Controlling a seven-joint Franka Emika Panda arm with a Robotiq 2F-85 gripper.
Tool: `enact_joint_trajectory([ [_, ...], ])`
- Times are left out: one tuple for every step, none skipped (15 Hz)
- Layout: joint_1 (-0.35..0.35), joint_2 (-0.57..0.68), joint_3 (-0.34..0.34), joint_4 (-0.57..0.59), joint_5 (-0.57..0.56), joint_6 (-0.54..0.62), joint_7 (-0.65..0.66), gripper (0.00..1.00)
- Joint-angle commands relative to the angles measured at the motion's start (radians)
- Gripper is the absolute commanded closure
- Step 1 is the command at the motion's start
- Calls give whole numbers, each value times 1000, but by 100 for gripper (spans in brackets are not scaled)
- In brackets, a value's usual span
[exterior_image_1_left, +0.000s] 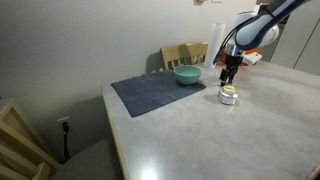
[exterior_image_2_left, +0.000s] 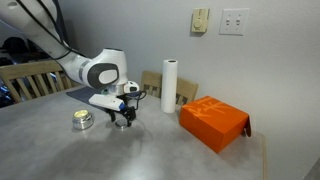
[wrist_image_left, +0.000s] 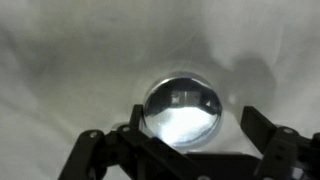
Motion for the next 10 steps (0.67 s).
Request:
enact_joint_trajectory([
  [41, -155, 7, -206, -3, 74, 46, 0],
  [52, -192, 14, -246, 4, 70, 60, 0],
  [68, -230, 15, -283, 4, 68, 80, 0],
  [87, -270, 10, -317, -3, 68, 106, 0],
  [105, -307, 6, -346, -9, 67, 130, 0],
  [124, -345, 0, -373, -18, 63, 156, 0],
  [139, -377, -4, -396, -27, 59, 181, 0],
  [153, -410, -8, -418, -39, 56, 204, 0],
  [166, -439, -9, -439, -50, 54, 230, 0],
  [177, -468, -9, -460, -63, 52, 254, 0],
])
